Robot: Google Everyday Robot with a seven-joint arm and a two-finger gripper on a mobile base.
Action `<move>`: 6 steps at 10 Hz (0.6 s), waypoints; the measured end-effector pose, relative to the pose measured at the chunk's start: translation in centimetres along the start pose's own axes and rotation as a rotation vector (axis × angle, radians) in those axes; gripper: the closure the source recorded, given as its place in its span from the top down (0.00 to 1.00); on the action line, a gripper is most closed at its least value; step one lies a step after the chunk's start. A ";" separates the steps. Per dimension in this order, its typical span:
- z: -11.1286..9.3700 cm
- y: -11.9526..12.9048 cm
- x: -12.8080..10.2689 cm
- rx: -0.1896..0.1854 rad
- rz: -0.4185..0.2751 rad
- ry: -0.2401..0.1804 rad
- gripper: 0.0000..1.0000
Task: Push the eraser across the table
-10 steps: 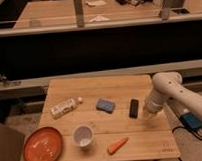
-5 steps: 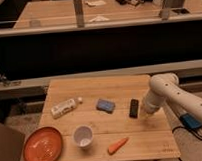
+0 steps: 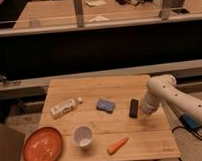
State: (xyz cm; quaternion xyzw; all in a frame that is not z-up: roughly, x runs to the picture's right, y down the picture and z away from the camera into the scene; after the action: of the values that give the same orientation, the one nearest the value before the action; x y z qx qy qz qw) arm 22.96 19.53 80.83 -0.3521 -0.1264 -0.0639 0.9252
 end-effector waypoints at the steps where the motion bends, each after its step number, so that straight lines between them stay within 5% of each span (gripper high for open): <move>1: 0.1 -0.1 -0.1 0.004 0.002 0.005 0.00; 6: 1.3 -0.6 -1.1 0.014 -0.004 0.026 0.00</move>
State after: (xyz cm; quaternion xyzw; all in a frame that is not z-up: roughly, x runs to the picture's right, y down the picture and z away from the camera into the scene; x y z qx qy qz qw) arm 21.54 19.98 81.85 -0.3443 -0.1155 -0.0696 0.9291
